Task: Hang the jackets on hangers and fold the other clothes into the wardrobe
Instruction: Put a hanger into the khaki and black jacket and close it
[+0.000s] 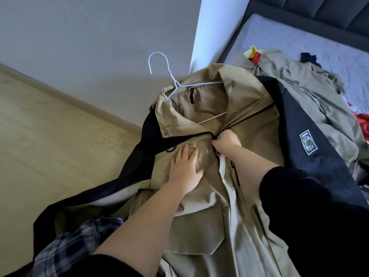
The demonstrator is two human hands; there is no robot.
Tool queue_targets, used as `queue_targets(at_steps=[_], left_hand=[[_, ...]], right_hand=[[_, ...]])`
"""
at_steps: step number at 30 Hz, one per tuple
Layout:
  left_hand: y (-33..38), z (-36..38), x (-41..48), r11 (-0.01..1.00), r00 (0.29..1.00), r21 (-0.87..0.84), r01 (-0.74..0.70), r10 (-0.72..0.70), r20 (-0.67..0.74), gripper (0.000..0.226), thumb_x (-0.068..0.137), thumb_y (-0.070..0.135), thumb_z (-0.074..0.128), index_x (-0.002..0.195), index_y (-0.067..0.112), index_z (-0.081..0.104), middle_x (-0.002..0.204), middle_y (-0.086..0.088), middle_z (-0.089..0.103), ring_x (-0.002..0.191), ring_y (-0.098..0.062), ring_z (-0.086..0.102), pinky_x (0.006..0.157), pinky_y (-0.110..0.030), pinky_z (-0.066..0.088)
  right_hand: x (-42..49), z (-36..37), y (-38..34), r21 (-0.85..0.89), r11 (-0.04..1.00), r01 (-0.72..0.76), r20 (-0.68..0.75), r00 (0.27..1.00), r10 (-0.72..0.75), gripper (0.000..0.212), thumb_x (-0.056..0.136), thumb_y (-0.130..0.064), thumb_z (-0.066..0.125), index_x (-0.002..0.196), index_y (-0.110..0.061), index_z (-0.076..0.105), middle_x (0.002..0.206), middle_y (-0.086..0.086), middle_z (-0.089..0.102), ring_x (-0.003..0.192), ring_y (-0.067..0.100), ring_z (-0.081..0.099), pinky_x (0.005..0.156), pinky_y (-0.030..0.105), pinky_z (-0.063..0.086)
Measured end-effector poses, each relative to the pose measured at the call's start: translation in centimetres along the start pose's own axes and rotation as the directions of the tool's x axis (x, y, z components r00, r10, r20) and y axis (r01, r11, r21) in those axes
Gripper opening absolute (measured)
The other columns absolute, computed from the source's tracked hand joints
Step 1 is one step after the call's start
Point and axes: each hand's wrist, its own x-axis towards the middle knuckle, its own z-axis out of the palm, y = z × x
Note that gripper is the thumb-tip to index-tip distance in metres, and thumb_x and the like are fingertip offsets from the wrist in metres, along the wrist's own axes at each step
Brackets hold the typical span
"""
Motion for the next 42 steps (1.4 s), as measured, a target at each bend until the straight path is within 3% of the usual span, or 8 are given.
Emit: queue_targets(at_steps=[4, 8, 15, 18, 22, 27, 35, 42], left_hand=[[0.1, 0.0, 0.2, 1.0, 1.0, 0.014, 0.012, -0.012, 0.007, 0.072, 0.095, 0.045, 0.046, 0.153, 0.031, 0.005, 0.161, -0.001, -0.009, 0.148, -0.02, -0.007, 0.12, -0.042, 0.005], [0.2, 0.2, -0.1, 0.994, 1.0, 0.111, 0.001, -0.003, 0.016, 0.07, 0.097, 0.042, 0.042, 0.153, 0.028, 0.003, 0.16, -0.003, -0.011, 0.148, -0.024, -0.007, 0.119, -0.044, 0.007], [0.0, 0.5, -0.4, 0.991, 1.0, 0.131, -0.008, 0.011, -0.023, 0.07, 0.096, 0.044, 0.043, 0.153, 0.029, 0.003, 0.161, -0.003, -0.005, 0.147, -0.026, -0.001, 0.118, -0.045, 0.011], [0.4, 0.1, -0.4, 0.999, 0.998, 0.035, 0.033, -0.031, -0.061, 0.059, 0.096, 0.04, 0.045, 0.15, 0.028, 0.022, 0.159, -0.003, 0.009, 0.146, -0.025, 0.008, 0.117, -0.044, 0.014], [2.5, -1.6, -0.6, 0.958, 0.955, -0.283, -0.042, -0.044, -0.292, 0.035, 0.095, 0.043, 0.045, 0.1, 0.016, 0.067, 0.111, 0.001, 0.057, 0.116, -0.02, 0.043, 0.096, -0.033, 0.038], [5.6, -1.3, -1.0, 0.979, 0.979, -0.2, -0.03, -0.012, -0.203, 0.042, 0.089, 0.046, 0.054, 0.064, 0.015, 0.041, 0.069, 0.003, 0.042, 0.089, -0.022, 0.05, 0.067, -0.033, 0.033], [4.9, -1.6, -0.5, 0.996, 0.996, -0.032, 0.089, -0.088, 0.01, 0.038, 0.099, 0.033, 0.045, 0.068, 0.01, 0.045, 0.094, -0.013, 0.061, 0.091, -0.033, 0.057, 0.071, -0.032, 0.04], [4.8, -1.9, -0.3, 0.995, 0.995, 0.069, 0.078, -0.082, 0.053, 0.038, 0.102, 0.036, 0.038, 0.102, 0.005, 0.06, 0.113, -0.014, 0.06, 0.108, -0.031, 0.053, 0.085, -0.033, 0.039]], right_hand=[[-0.9, -1.6, -0.2, 0.293, 0.951, -0.094, 0.179, 0.983, 0.042, 0.033, 0.094, -0.023, 0.059, 0.067, -0.004, 0.056, 0.056, 0.009, 0.054, 0.039, 0.016, 0.045, 0.041, 0.023, 0.042], [-1.6, -2.9, -0.9, 0.583, 0.773, -0.249, 0.327, 0.943, 0.057, 0.032, 0.095, -0.028, 0.059, 0.069, -0.012, 0.051, 0.055, 0.003, 0.049, 0.032, 0.008, 0.039, 0.037, 0.017, 0.033], [-2.6, -3.3, -2.9, 0.636, 0.716, -0.286, 0.389, 0.921, 0.023, 0.032, 0.101, -0.024, 0.048, 0.072, -0.011, 0.045, 0.061, 0.005, 0.046, 0.034, 0.009, 0.044, 0.037, 0.018, 0.032], [-2.5, -3.8, -2.8, 0.609, 0.722, -0.33, 0.406, 0.911, 0.074, 0.032, 0.1, -0.024, 0.048, 0.071, -0.012, 0.046, 0.066, 0.005, 0.051, 0.048, 0.013, 0.049, 0.046, 0.023, 0.038], [-2.2, -5.3, -2.6, 0.501, 0.819, -0.28, 0.351, 0.931, 0.103, 0.032, 0.1, -0.023, 0.047, 0.07, -0.012, 0.05, 0.058, 0.003, 0.055, 0.043, 0.013, 0.045, 0.046, 0.022, 0.04], [-2.7, -6.1, -2.5, 0.44, 0.877, -0.192, 0.337, 0.941, 0.037, 0.029, 0.098, -0.022, 0.05, 0.071, -0.012, 0.055, 0.048, -0.001, 0.046, 0.037, 0.01, 0.035, 0.04, 0.016, 0.03], [-3.2, -6.1, -4.4, 0.58, 0.771, -0.263, 0.324, 0.943, 0.078, 0.032, 0.101, -0.014, 0.043, 0.07, -0.008, 0.046, 0.058, 0.008, 0.057, 0.027, 0.006, 0.034, 0.032, 0.012, 0.029], [-4.2, -5.3, -6.1, 0.723, 0.672, -0.159, 0.153, 0.986, 0.069, 0.032, 0.1, -0.017, 0.045, 0.07, -0.009, 0.049, 0.063, 0.008, 0.057, 0.029, 0.006, 0.041, 0.035, 0.015, 0.036]])
